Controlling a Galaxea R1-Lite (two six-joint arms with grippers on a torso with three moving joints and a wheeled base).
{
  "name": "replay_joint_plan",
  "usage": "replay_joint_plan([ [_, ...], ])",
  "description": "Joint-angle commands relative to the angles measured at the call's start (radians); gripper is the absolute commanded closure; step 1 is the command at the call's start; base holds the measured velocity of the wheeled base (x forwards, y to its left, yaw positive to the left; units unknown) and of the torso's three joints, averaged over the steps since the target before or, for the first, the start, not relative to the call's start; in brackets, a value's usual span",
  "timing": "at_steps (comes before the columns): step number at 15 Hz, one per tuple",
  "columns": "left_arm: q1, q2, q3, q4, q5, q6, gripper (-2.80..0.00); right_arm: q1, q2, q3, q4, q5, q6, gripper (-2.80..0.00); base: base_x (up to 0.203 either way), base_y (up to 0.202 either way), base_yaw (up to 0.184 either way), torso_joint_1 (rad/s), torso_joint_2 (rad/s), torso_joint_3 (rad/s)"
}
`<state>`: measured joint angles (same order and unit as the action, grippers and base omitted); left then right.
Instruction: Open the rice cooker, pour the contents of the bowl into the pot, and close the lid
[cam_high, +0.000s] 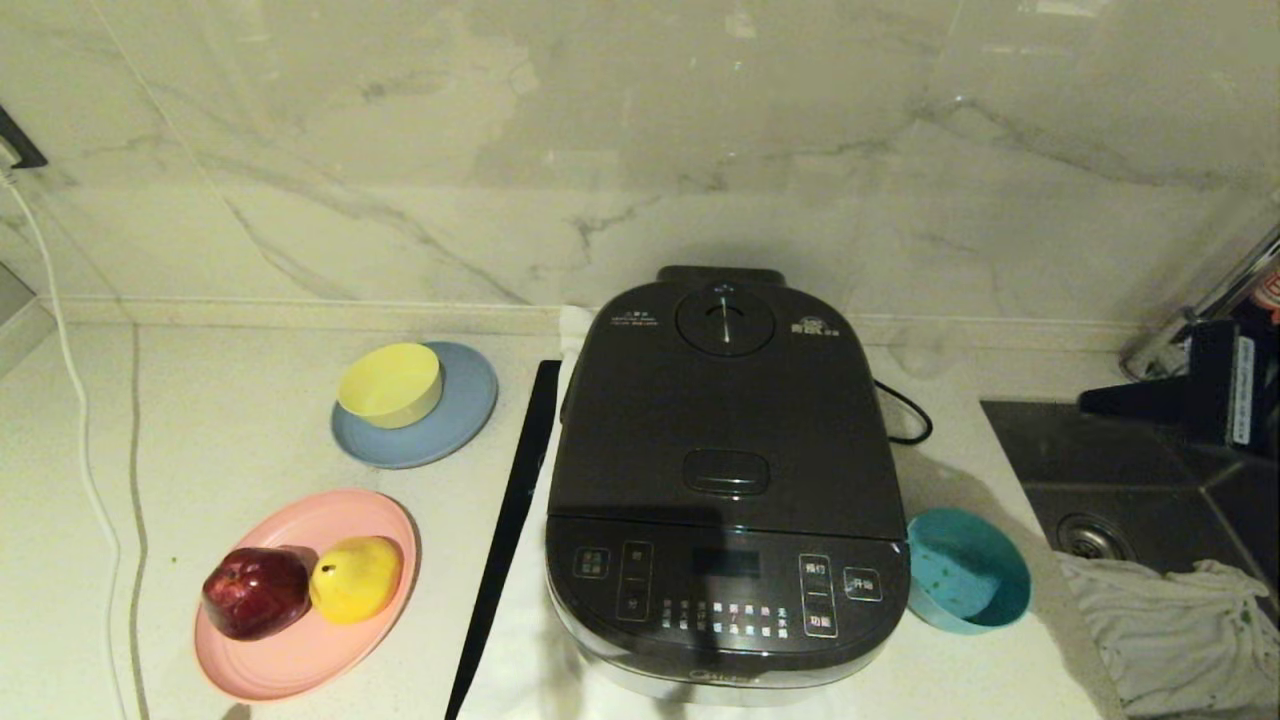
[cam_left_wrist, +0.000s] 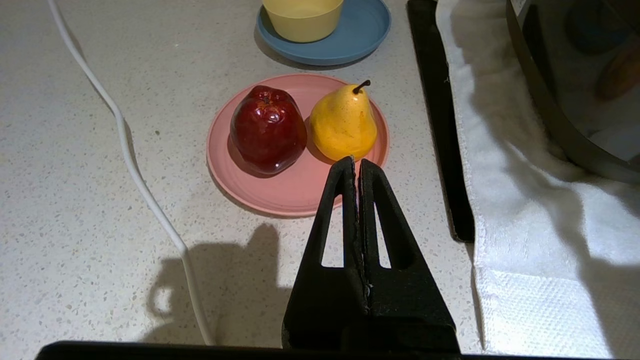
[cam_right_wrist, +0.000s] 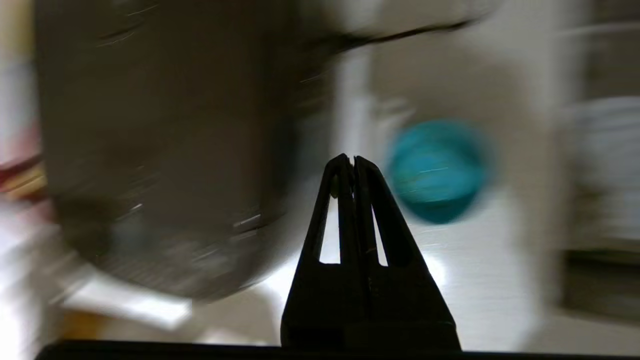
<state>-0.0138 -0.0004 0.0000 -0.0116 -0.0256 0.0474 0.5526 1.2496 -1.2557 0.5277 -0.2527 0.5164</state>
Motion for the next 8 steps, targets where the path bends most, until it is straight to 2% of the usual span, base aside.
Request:
replay_joint_plan([
  [1, 0.000, 0.000, 0.008, -0.001, 0.001, 0.000, 0.00, 0.016, -0.071, 0.052, -0.001, -0.206, -0.024, 0.00, 0.000, 0.000, 0.000, 0.000, 0.00, 0.000],
  [3, 0.000, 0.000, 0.008, -0.001, -0.001, 0.000, 0.00, 0.024, -0.139, 0.096, -0.003, -0.347, -0.065, 0.00, 0.000, 0.000, 0.000, 0.000, 0.00, 0.000],
  [5, 0.000, 0.000, 0.008, -0.001, 0.001, 0.000, 0.00, 0.017, -0.210, 0.139, 0.003, -0.447, -0.077, 0.00, 0.000, 0.000, 0.000, 0.000, 0.00, 0.000],
  [8, 0.000, 0.000, 0.008, -0.001, 0.001, 0.000, 0.00, -0.102, -0.323, 0.232, 0.005, -0.492, -0.099, 0.00, 0.000, 0.000, 0.000, 0.000, 0.00, 0.000],
])
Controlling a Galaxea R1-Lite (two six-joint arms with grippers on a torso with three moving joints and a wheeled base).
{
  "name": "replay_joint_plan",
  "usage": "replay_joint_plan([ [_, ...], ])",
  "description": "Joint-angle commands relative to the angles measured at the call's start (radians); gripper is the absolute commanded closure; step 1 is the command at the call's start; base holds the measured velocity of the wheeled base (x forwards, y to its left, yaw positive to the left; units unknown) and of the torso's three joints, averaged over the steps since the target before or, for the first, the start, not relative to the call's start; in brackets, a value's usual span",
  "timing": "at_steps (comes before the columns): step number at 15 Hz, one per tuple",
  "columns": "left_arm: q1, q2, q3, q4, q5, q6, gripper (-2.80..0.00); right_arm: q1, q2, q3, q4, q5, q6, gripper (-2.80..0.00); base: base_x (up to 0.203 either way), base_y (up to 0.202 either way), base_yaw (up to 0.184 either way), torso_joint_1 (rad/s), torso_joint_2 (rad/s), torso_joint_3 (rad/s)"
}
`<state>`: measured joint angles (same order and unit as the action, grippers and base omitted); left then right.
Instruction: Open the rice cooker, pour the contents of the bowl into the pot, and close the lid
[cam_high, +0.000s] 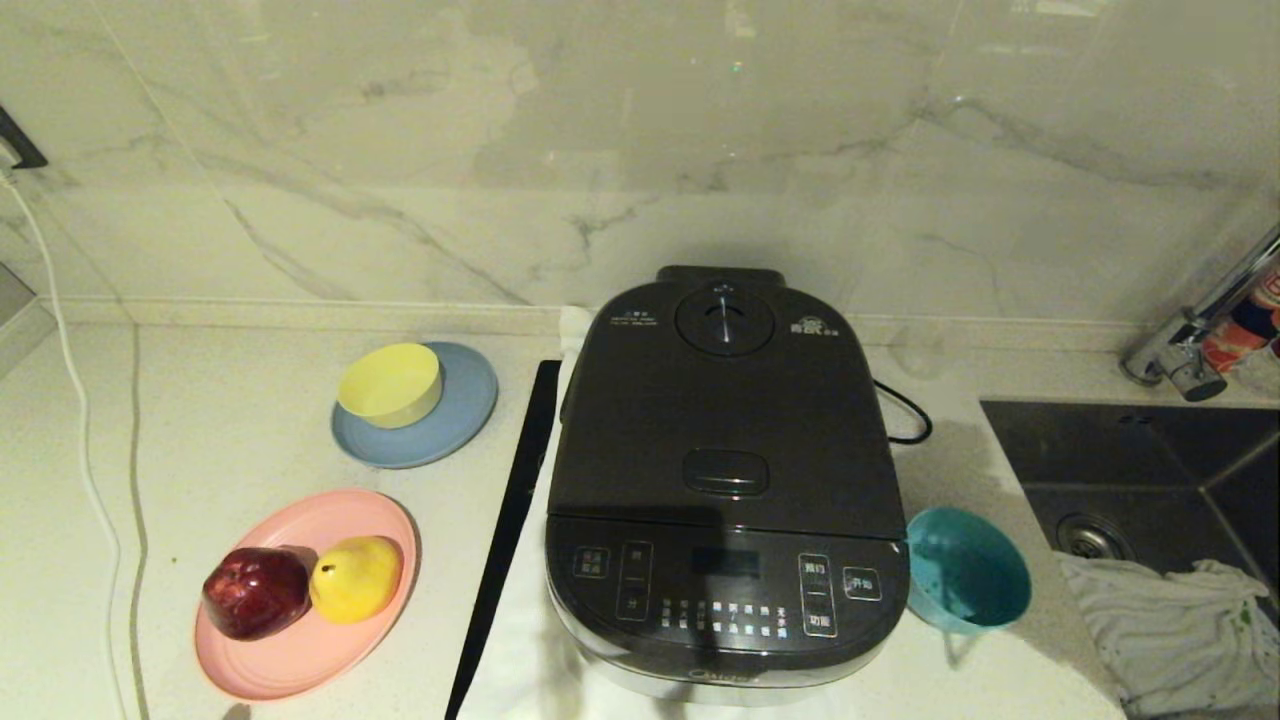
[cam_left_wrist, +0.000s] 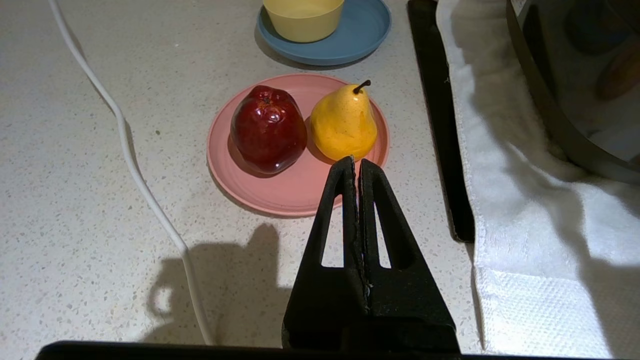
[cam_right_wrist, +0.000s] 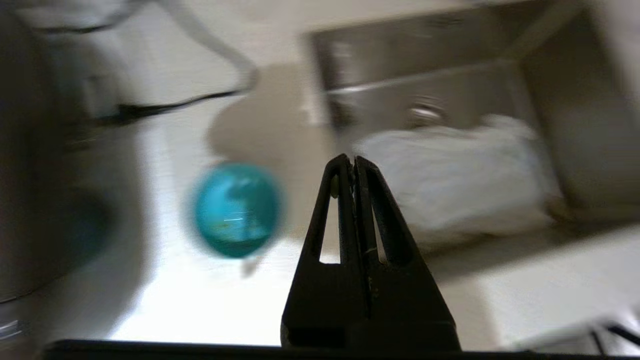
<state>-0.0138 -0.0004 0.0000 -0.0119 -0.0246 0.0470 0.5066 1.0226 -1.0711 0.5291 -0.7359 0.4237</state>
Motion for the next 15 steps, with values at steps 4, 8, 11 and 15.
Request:
replay_joint_plan([
  [4, -0.001, 0.000, 0.008, 0.000, 0.000, 0.001, 0.00, -0.256, -0.338, 0.238, -0.003, -0.013, -0.109, 0.00, 0.000, 0.000, 0.000, 0.000, 0.00, 0.000],
  [8, 0.000, 0.000, 0.008, 0.000, -0.001, 0.001, 0.00, -0.382, -0.561, 0.480, -0.008, -0.008, -0.169, 0.00, 0.000, 0.000, 0.000, 0.000, 0.00, 0.000],
  [11, 0.000, 0.000, 0.008, 0.000, -0.002, 0.001, 0.00, -0.453, -0.633, 0.548, -0.006, -0.009, -0.176, 0.00, 0.000, 0.000, 0.000, 0.000, 0.00, 0.000],
  [15, 0.000, 0.000, 0.008, 0.000, 0.000, 0.001, 0.00, -0.482, -0.789, 0.667, -0.007, 0.029, -0.214, 0.00, 0.000, 0.000, 0.000, 0.000, 0.00, 0.000],
])
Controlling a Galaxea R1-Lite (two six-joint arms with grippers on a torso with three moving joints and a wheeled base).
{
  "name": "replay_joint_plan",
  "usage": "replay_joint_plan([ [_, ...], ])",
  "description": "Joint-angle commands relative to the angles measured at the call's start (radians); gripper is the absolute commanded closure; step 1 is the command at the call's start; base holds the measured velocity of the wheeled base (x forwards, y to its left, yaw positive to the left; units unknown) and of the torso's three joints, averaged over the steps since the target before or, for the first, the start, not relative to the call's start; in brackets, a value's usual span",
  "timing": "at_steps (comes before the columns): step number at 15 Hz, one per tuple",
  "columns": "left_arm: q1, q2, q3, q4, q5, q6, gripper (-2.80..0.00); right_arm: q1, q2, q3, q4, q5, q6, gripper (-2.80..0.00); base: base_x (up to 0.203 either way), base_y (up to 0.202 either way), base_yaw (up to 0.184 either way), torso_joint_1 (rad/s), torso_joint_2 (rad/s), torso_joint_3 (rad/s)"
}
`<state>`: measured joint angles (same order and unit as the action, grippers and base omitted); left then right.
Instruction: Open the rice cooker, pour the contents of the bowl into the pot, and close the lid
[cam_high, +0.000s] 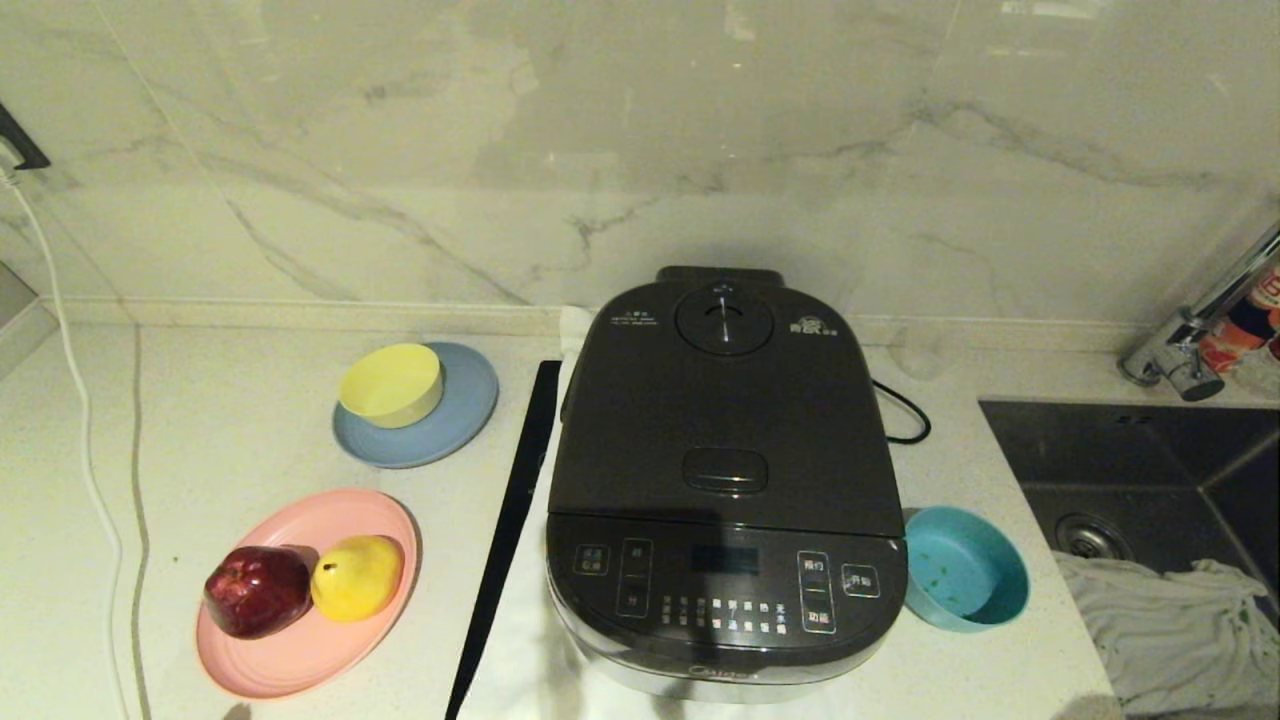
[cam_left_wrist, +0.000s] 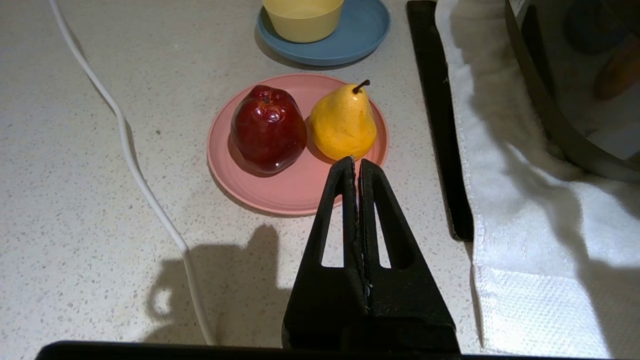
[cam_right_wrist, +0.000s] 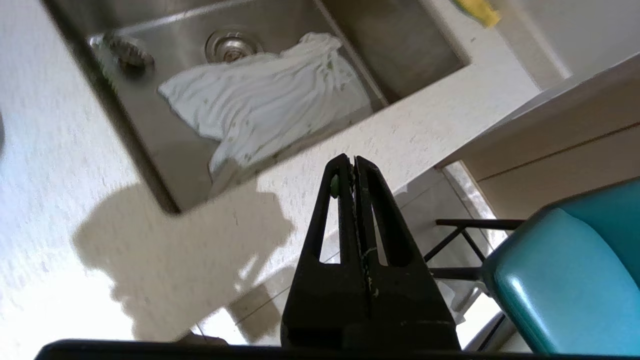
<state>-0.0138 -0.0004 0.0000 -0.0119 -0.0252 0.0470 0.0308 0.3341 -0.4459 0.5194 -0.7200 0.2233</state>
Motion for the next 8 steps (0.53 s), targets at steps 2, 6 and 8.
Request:
replay_joint_plan([
  [2, 0.000, 0.000, 0.008, 0.000, 0.001, 0.001, 0.00, -0.020, -0.225, 0.097, 0.002, 0.125, -0.065, 0.00, 0.000, 0.000, 0.000, 0.000, 0.00, 0.000],
  [6, 0.000, 0.000, 0.008, 0.000, 0.000, 0.001, 0.00, -0.029, -0.336, 0.224, -0.178, 0.319, -0.117, 0.00, 0.000, 0.000, 0.000, 0.000, 0.00, 0.000],
  [8, 0.000, 0.000, 0.008, 0.000, -0.002, 0.001, 0.00, -0.029, -0.336, 0.326, -0.382, 0.399, -0.225, 0.00, 0.000, 0.000, 0.000, 0.000, 0.00, 0.000],
])
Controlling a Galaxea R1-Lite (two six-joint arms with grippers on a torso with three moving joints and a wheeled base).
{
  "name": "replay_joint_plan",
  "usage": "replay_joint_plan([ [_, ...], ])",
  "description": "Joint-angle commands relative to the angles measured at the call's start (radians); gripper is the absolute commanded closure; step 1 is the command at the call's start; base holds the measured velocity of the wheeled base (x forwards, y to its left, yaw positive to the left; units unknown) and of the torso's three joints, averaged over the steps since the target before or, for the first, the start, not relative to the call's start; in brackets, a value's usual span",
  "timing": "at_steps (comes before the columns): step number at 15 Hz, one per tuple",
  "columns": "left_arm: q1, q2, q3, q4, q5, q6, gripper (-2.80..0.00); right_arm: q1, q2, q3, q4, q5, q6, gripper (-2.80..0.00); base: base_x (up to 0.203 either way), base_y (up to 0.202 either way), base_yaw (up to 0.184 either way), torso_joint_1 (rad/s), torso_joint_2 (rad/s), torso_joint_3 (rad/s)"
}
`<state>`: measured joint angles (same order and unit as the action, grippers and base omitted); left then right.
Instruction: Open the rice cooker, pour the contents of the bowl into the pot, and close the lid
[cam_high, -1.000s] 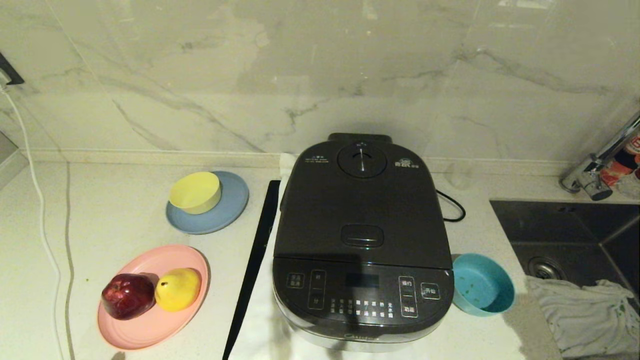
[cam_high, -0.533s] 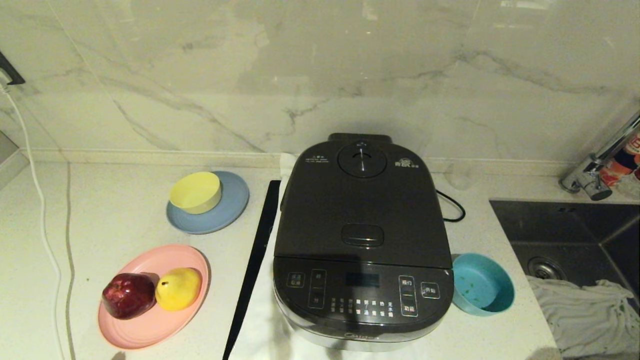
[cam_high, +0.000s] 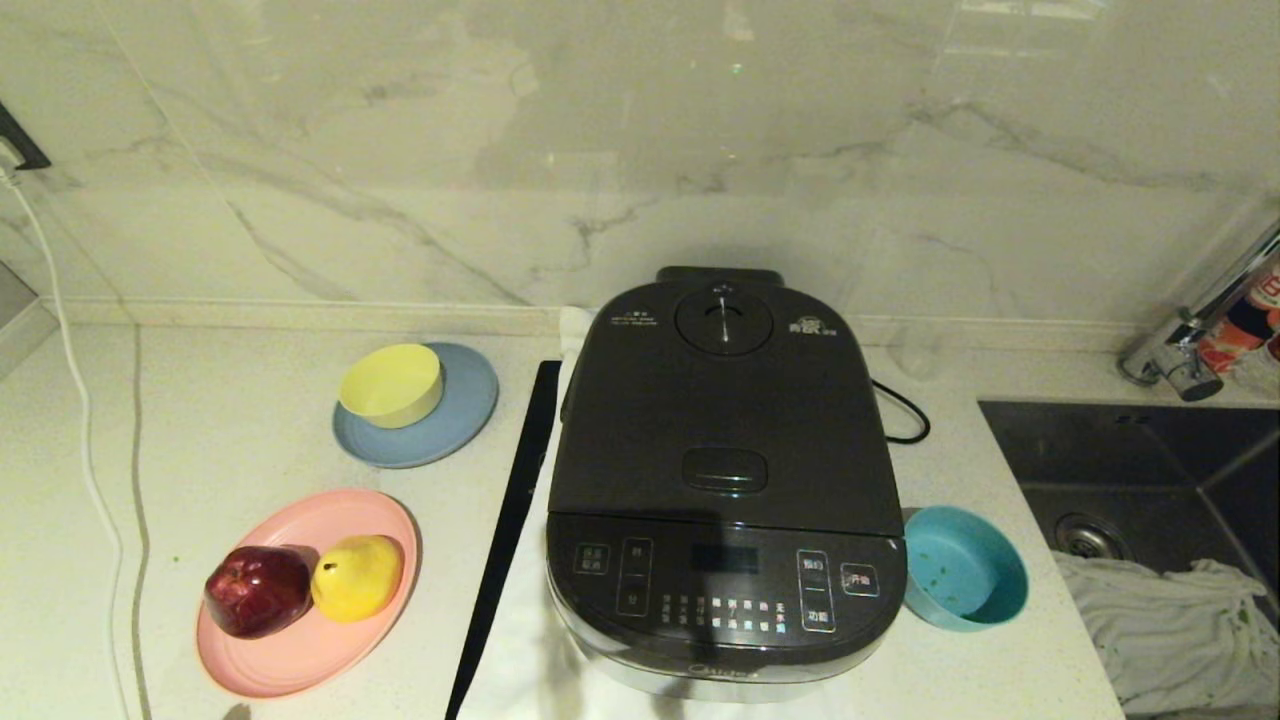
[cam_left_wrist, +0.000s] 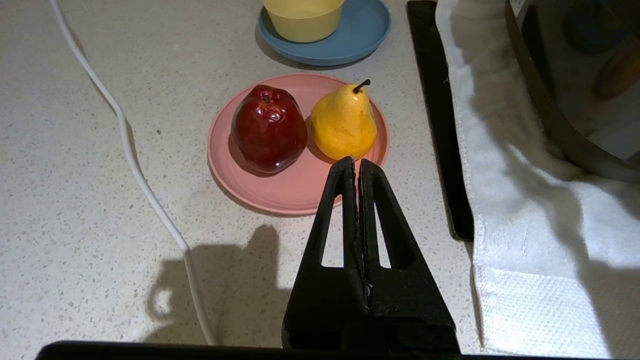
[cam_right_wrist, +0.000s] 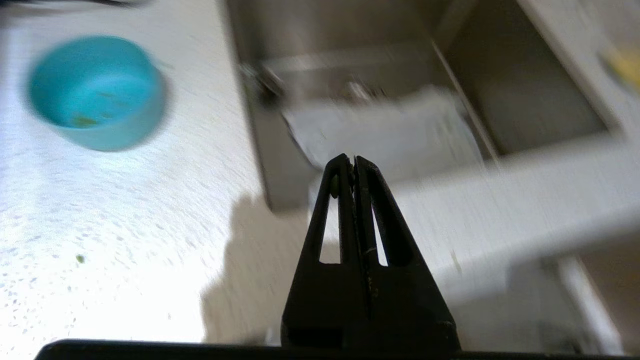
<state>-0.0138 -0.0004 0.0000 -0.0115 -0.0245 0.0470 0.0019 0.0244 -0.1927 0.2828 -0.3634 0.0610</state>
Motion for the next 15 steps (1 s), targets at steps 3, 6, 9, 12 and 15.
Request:
replay_joint_plan([
  [3, 0.000, 0.000, 0.008, -0.001, 0.000, 0.000, 0.00, 0.000, -0.027, 0.144, -0.274, 0.141, -0.097, 0.00, 0.000, 0.000, 0.000, 0.000, 0.00, 0.000],
  [6, -0.001, 0.000, 0.008, -0.001, 0.000, 0.000, 0.00, 0.000, -0.027, 0.178, -0.291, 0.346, -0.064, 0.00, 0.000, 0.000, 0.000, 0.000, 0.00, 0.000],
  [9, 0.000, 0.000, 0.008, -0.001, 0.000, -0.001, 0.00, 0.000, -0.021, 0.193, -0.272, 0.386, -0.133, 0.00, 0.000, 0.000, 0.000, 0.000, 0.00, 0.000],
  [12, -0.001, 0.000, 0.008, -0.001, 0.000, -0.003, 0.00, 0.000, -0.021, 0.193, -0.272, 0.386, -0.133, 0.00, 0.000, 0.000, 0.000, 0.000, 0.00, 0.000],
  [15, 0.000, 0.000, 0.008, -0.001, 0.000, -0.003, 0.00, 0.001, -0.021, 0.193, -0.272, 0.386, -0.133, 0.00, 0.000, 0.000, 0.000, 0.000, 0.00, 0.000],
])
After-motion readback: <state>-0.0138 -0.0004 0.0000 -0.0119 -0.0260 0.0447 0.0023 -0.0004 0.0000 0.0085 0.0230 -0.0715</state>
